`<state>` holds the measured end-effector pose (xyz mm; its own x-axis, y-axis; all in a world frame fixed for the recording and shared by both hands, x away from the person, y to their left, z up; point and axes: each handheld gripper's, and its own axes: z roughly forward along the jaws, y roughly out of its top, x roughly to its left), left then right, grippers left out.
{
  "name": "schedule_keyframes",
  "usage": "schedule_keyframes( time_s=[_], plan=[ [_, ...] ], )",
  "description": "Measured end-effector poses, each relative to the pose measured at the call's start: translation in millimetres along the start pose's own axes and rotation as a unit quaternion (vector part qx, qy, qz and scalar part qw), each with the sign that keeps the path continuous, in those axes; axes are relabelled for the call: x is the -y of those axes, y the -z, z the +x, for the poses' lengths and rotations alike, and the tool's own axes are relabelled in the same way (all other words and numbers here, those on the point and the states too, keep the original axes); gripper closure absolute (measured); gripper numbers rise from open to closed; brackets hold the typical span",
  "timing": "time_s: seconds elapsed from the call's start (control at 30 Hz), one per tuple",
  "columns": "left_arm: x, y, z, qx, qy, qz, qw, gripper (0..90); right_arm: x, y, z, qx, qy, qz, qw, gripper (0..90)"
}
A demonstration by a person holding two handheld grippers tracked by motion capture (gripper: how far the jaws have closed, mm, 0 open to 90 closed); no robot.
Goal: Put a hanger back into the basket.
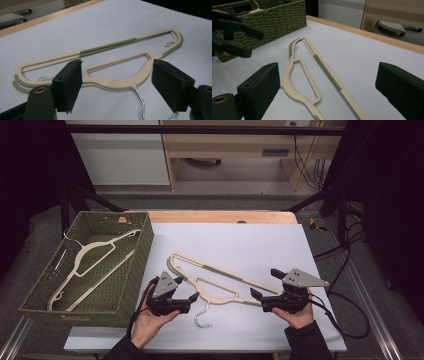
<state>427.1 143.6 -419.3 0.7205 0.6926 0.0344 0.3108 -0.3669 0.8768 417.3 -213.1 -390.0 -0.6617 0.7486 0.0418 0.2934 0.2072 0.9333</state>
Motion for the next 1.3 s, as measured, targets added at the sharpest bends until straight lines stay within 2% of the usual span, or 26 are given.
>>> schedule_keyframes(
  time_s=[0.03,0.07,0.2,0.3,0.4,0.47,0.53,0.73,0.97,1.1,1.3],
  plan=[
    [1.3,-3.2,-1.7,0.001,-0.004,0.006,1.0000,23.9,0.1,-0.1,0.0,0.000,0.000,0.000,1.0000,6.4],
    [2.6,-7.3,-3.7,0.011,-0.003,0.018,0.9998,26.8,0.4,-0.3,0.0,0.000,0.003,0.000,1.0000,6.4],
    [7.9,-18.6,-12.5,0.023,-0.011,0.038,0.9989,29.1,1.5,-2.1,1.3,-0.003,0.004,0.002,1.0000,6.4],
    [11.9,-27.1,-17.8,0.028,0.000,0.067,0.9973,29.5,3.2,-5.7,3.2,-0.005,0.005,0.009,0.9999,6.3],
    [16.2,-35.8,-21.8,0.037,0.023,0.101,0.9940,39.9,4.3,-8.4,3.8,-0.008,0.007,0.013,0.9999,6.4],
    [18.6,-39.3,-23.6,0.033,0.025,0.110,0.9930,41.4,4.6,-9.0,4.0,-0.008,0.007,0.014,0.9998,6.4],
    [21.2,-42.7,-25.9,0.032,0.032,0.114,0.9925,44.8,4.8,-9.6,4.3,-0.010,0.006,0.014,0.9998,6.5],
    [24.5,-52.2,-32.6,0.018,0.034,0.123,0.9917,54.7,5.5,-11.4,5.1,-0.011,0.005,0.016,0.9998,6.5],
    [28.4,-60.1,-35.3,0.004,0.053,0.138,0.9890,69.4,5.7,-12.0,5.0,-0.012,0.007,0.017,0.9998,6.6],
    [29.2,-62.7,-37.5,0.001,0.065,0.137,0.9885,73.5,5.8,-12.2,5.1,-0.013,0.007,0.017,0.9997,6.6],
    [29.7,-64.5,-45.3,-0.019,0.062,0.138,0.9883,77.4,6.2,-13.3,5.8,-0.014,0.006,0.017,0.9997,6.7]
  ],
)
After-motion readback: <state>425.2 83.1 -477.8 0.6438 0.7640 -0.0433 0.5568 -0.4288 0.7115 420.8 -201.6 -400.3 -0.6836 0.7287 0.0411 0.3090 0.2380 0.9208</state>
